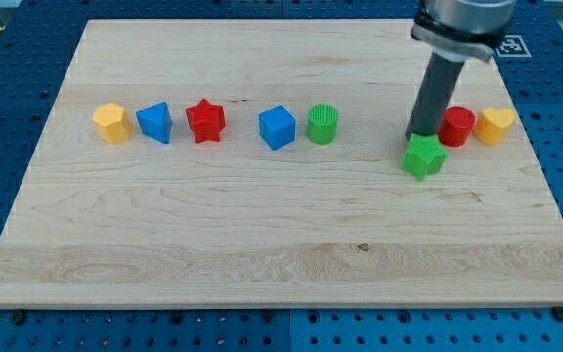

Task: Move the green star to the bottom right

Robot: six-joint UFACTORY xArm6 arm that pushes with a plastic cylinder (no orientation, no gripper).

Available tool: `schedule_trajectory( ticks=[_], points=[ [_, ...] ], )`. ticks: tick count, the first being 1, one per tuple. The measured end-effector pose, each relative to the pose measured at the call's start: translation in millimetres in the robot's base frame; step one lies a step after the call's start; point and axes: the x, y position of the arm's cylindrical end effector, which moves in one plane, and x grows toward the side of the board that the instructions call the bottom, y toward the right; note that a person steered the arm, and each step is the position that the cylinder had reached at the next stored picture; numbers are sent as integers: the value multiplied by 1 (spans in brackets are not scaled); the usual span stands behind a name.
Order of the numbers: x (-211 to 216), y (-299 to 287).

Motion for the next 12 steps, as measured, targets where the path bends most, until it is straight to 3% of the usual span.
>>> schedule_trajectory(
  ticks=[2,4,6,10,12],
  points=[
    [68,0],
    [88,-54],
    [129,-56],
    [116,-55],
    [117,-2]
  ],
)
